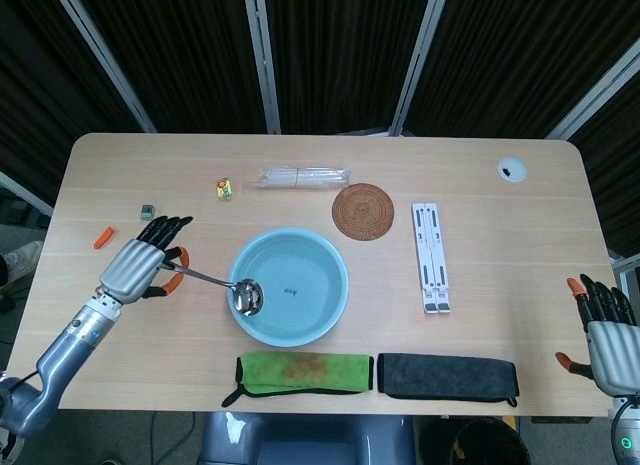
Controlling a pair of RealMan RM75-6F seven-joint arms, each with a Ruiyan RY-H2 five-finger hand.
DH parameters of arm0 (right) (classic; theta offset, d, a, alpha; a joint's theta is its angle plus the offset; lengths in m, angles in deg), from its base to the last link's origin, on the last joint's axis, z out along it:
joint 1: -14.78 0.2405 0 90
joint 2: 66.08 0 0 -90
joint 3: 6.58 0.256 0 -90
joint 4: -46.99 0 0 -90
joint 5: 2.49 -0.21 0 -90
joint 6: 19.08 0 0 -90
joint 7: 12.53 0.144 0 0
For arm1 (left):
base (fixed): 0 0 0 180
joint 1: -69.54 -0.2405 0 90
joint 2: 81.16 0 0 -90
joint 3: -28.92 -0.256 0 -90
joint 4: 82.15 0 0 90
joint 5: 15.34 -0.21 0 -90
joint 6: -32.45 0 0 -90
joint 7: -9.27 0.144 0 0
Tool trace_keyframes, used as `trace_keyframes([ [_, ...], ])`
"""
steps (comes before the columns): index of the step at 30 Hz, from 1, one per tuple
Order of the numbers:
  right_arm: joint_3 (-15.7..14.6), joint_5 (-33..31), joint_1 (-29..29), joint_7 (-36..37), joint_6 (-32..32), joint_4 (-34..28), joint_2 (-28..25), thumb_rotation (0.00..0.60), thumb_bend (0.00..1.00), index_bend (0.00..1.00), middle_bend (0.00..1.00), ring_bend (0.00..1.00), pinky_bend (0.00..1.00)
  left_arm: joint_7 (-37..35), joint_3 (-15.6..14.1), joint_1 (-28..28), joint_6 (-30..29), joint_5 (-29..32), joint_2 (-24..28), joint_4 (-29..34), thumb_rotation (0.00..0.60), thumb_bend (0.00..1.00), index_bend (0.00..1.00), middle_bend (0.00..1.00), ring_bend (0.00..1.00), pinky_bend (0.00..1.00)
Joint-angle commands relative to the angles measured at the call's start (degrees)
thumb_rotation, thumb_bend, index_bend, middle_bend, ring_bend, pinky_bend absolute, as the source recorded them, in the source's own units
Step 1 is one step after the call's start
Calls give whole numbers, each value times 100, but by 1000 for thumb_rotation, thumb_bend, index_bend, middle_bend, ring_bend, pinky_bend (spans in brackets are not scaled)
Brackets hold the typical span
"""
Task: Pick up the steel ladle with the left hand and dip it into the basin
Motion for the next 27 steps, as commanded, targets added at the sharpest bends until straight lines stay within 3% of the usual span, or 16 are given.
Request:
trace_keyframes([
  [1, 26, -83, 34, 25, 81, 26, -2, 600, 0, 0, 0, 0, 0, 3, 144, 77, 80, 149, -184, -187, 600, 434, 590, 0, 0, 0],
  [14, 96, -222, 114, 313, 274, 76, -97, 600, 0, 0, 0, 0, 0, 86, 516, 577, 748, 617, -1147, -979, 600, 433, 593, 0, 0, 0],
  [27, 72, -162, 115, 637, 319, 121, -212, 600, 0, 0, 0, 0, 0, 480, 677, 852, 838, 723, -1579, -1000, 600, 433, 595, 0, 0, 0],
])
